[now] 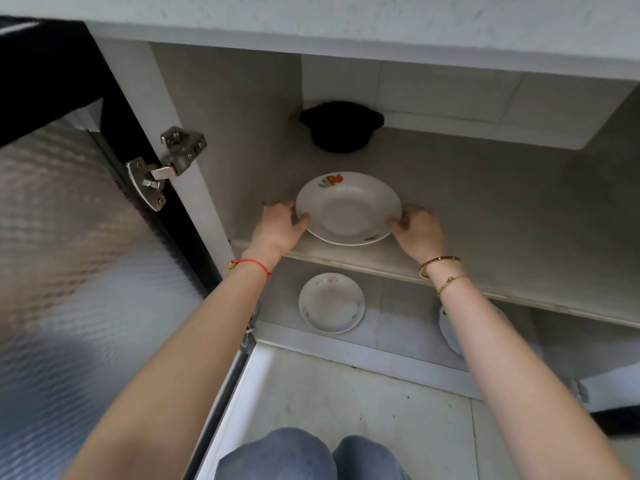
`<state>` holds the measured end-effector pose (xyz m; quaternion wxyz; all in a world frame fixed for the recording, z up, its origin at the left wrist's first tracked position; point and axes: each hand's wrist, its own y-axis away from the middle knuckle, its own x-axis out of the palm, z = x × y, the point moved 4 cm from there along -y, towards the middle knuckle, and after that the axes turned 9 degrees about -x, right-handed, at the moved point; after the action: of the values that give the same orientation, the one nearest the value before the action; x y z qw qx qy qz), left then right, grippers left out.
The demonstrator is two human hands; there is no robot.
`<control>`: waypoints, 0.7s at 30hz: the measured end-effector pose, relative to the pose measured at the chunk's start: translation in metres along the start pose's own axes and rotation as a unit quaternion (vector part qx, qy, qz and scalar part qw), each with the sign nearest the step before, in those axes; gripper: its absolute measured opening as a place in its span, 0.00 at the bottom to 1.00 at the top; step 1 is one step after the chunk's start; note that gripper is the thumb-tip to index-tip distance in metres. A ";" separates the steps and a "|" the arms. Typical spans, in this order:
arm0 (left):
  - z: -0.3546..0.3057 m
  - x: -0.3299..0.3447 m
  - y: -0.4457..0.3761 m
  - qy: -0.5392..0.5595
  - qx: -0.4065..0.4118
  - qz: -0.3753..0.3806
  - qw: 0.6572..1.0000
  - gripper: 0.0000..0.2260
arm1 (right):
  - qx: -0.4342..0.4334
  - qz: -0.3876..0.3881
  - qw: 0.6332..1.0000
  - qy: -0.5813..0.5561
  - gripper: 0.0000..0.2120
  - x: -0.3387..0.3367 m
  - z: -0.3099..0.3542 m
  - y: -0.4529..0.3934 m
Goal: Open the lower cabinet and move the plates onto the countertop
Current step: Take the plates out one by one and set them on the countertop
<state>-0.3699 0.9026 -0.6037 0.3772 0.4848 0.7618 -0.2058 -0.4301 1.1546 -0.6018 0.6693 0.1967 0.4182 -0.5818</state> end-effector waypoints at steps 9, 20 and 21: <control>0.005 0.004 0.006 0.066 0.010 0.002 0.998 0.10 | 0.021 0.012 0.999 -0.025 0.12 0.001 -0.001 0.007; 0.005 -0.020 0.064 0.140 0.101 -0.072 0.982 0.12 | 0.001 -0.073 0.994 -0.083 0.07 -0.018 0.013 0.055; 0.006 -0.022 0.070 0.139 0.103 -0.073 0.982 0.12 | 0.002 -0.074 0.994 -0.085 0.06 -0.021 0.014 0.061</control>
<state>-0.2993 0.9171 -0.5863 0.1998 0.4876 0.8149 -0.2413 -0.3673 1.1721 -0.5908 0.6570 0.1162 0.3720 -0.6453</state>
